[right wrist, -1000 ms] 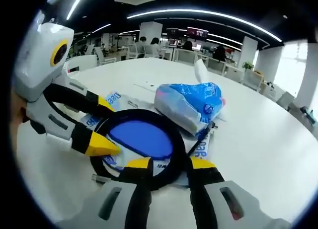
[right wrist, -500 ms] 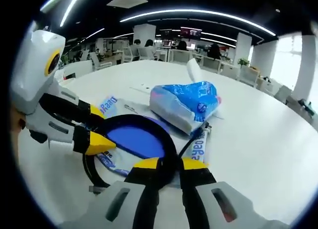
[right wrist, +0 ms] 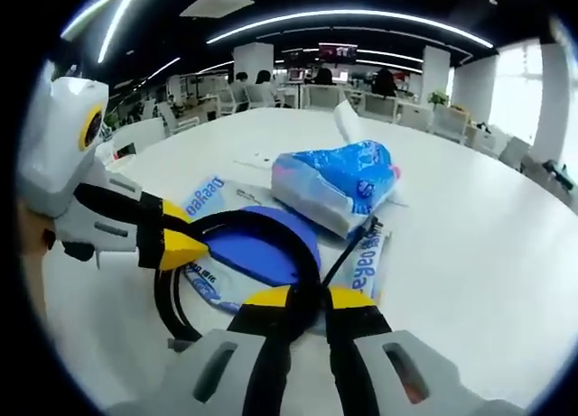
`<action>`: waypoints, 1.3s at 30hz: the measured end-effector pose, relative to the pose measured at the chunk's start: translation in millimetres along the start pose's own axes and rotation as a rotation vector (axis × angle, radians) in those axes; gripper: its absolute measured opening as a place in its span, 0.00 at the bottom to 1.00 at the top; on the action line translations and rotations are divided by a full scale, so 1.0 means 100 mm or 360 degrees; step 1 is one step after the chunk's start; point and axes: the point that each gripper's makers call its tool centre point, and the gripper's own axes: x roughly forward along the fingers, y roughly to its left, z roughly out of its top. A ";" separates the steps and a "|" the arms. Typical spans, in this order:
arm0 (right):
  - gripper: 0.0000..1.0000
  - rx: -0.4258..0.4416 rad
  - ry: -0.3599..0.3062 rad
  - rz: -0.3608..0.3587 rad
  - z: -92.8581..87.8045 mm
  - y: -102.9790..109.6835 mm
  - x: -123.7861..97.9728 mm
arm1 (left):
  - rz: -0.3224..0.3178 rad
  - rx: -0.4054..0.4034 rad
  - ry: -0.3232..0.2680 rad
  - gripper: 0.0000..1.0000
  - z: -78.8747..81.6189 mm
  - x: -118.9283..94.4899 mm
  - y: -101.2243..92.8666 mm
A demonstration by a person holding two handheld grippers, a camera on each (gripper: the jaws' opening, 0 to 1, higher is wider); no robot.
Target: Arrange the tabletop items into an orderly group along one side of the table until the central work area is clear of visible clutter.
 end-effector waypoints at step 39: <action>0.05 -0.0071 -0.0036 0.0013 0.19 0.19 -0.49 | -0.0067 -0.0023 -0.0003 0.05 0.14 -0.27 -0.03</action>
